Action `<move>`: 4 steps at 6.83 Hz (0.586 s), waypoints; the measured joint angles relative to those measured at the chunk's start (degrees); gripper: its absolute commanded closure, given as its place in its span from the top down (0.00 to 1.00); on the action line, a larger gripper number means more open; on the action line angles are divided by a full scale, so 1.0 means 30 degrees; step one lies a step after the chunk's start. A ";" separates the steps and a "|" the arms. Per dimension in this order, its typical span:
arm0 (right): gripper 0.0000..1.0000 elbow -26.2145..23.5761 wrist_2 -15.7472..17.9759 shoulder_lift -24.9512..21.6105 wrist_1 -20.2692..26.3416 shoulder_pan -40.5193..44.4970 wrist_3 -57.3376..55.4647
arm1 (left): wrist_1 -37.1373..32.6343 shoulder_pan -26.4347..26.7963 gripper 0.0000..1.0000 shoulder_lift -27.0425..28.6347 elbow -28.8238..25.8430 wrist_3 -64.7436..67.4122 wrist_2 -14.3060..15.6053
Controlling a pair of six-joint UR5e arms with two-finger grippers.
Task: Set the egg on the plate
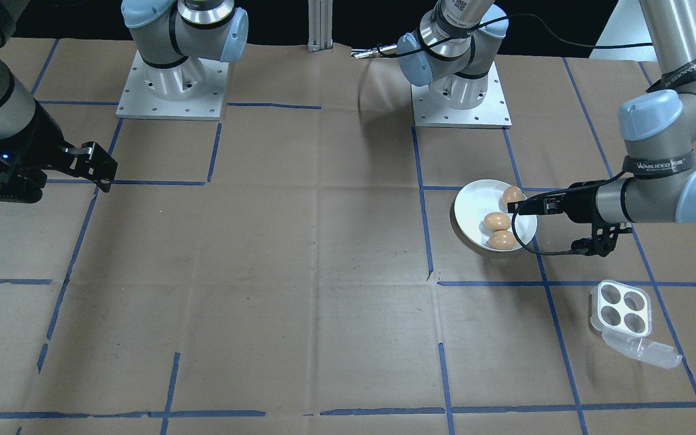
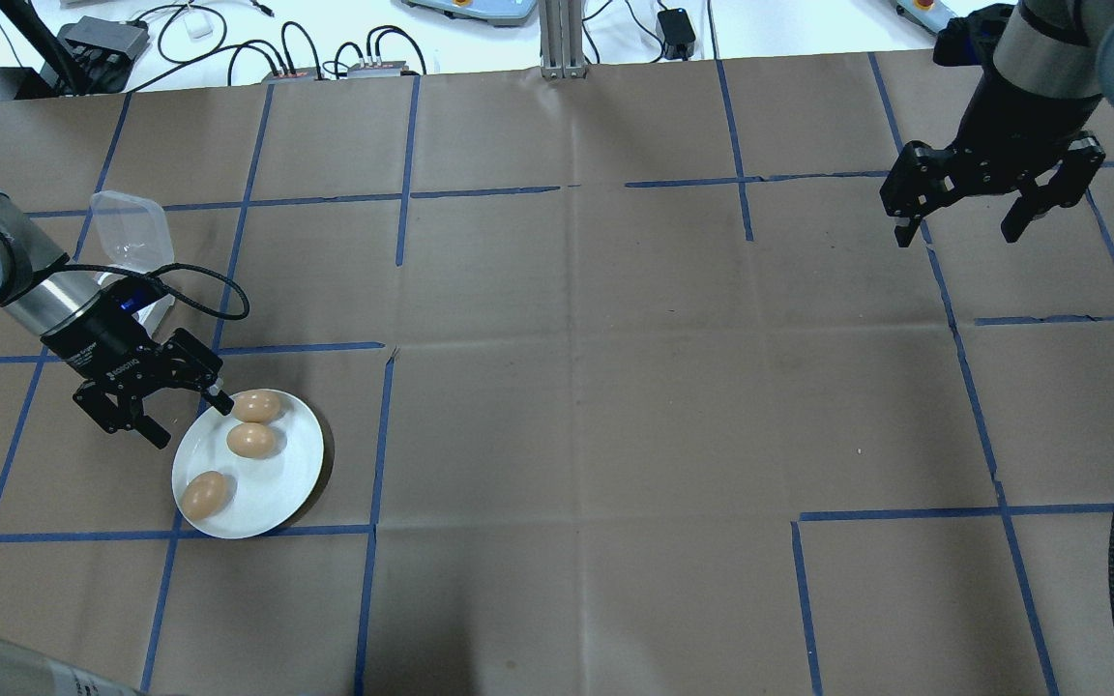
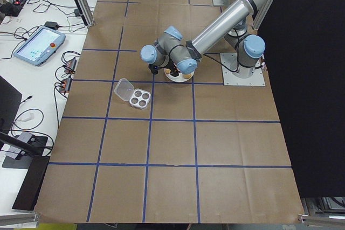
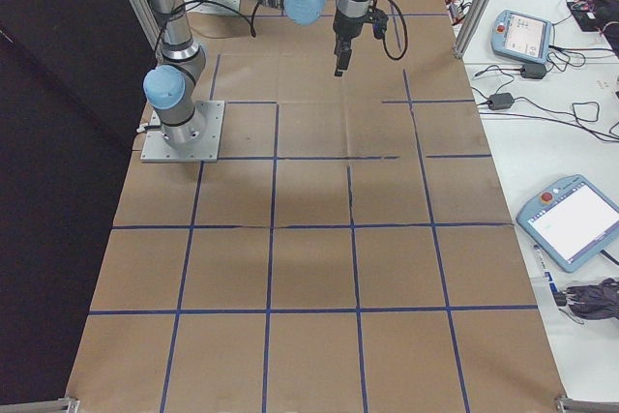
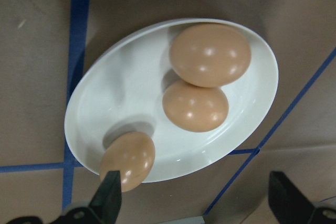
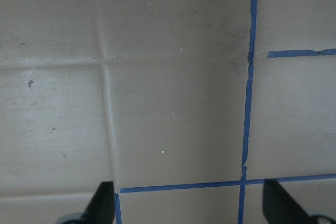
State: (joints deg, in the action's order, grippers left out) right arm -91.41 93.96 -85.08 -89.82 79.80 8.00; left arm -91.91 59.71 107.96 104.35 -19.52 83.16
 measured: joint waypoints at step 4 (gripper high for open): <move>1.00 0.0001 0.0000 -0.0001 0.0000 0.0000 0.0000 | 0.3838 0.0985 0.99 -0.0722 -0.3318 0.0686 0.0280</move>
State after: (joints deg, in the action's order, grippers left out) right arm -91.40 93.96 -85.08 -89.83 79.80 8.00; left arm -80.39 62.66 105.79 94.40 -17.47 84.00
